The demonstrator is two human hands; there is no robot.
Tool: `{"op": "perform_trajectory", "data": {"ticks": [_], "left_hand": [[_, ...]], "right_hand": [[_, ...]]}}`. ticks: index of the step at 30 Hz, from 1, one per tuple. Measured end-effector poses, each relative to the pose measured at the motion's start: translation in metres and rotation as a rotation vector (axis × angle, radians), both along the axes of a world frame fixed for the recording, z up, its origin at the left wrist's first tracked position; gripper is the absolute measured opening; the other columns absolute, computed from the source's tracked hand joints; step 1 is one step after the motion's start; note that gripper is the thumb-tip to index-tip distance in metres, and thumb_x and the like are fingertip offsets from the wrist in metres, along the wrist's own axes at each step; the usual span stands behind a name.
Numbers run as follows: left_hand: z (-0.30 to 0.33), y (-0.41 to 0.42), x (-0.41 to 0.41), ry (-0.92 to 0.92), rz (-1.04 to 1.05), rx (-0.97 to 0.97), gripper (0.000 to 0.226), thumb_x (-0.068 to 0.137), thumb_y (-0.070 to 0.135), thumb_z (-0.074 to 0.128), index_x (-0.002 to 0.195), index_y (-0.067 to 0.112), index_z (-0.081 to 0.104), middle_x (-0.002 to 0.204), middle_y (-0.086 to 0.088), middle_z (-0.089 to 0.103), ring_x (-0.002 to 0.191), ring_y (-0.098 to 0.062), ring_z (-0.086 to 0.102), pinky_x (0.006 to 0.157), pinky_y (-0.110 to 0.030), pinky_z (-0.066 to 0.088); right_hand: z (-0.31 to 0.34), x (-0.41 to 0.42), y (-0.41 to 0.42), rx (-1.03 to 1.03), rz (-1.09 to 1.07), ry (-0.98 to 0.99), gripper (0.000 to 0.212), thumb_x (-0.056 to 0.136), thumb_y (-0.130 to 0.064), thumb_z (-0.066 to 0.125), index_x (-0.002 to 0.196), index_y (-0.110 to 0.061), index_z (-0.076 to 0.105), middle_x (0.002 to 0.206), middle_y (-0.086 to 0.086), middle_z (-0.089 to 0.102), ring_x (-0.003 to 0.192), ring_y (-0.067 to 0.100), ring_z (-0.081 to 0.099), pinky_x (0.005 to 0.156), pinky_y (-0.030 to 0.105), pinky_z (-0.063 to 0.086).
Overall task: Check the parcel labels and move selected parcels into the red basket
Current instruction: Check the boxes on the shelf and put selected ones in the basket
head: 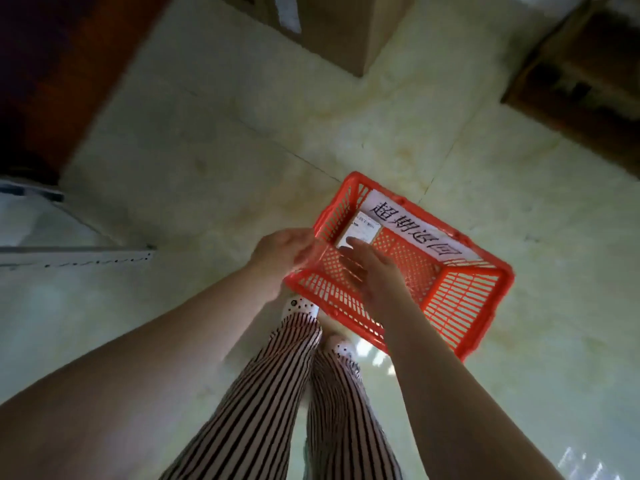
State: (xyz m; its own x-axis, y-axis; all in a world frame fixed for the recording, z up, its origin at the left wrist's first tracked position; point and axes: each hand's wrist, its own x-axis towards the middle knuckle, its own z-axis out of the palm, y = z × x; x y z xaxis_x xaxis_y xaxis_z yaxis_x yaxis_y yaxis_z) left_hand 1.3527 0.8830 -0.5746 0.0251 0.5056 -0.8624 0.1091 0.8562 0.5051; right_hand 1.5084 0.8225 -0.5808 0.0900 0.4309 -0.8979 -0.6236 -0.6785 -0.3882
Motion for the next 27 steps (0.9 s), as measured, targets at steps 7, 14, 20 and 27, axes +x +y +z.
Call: {"op": "perform_trajectory", "data": {"ticks": [7,14,20,27], "left_hand": [[0.226,-0.055,-0.125,-0.179,0.363,0.181,0.022,0.095,0.004,0.053,0.11,0.014,0.067,0.107,-0.004,0.071,0.102,-0.019,0.065,0.098,-0.033,0.049],[0.346,-0.19,-0.261,-0.213,0.824,0.35,0.018,0.095,0.007,0.053,0.105,0.013,0.067,0.104,-0.001,0.069,0.099,-0.016,0.064,0.096,-0.03,0.048],[0.392,-0.308,-0.37,-0.19,1.13,0.501,0.019,0.096,0.009,0.052,0.102,0.019,0.067,0.097,0.005,0.071,0.097,-0.012,0.065,0.097,-0.027,0.047],[0.426,-0.45,-0.504,-0.15,1.295,0.599,0.019,0.097,0.013,0.053,0.106,0.022,0.067,0.103,0.005,0.068,0.098,-0.01,0.063,0.091,-0.024,0.049]], "right_hand": [[0.217,-0.082,0.009,0.285,0.439,0.011,0.022,0.096,-0.013,0.059,0.116,-0.011,0.066,0.101,0.004,0.07,0.094,0.016,0.064,0.088,0.028,0.049],[0.336,-0.228,-0.028,0.423,0.822,0.061,0.013,0.094,-0.014,0.061,0.1,-0.021,0.07,0.093,-0.001,0.073,0.085,0.012,0.066,0.078,0.023,0.051],[0.393,-0.386,-0.105,0.475,1.12,0.095,0.004,0.092,-0.018,0.067,0.093,-0.019,0.07,0.085,-0.002,0.071,0.078,0.011,0.065,0.073,0.022,0.051],[0.43,-0.572,-0.225,0.498,1.319,0.146,0.005,0.092,-0.019,0.067,0.095,-0.016,0.07,0.089,0.001,0.071,0.077,0.013,0.065,0.068,0.021,0.052]]}}
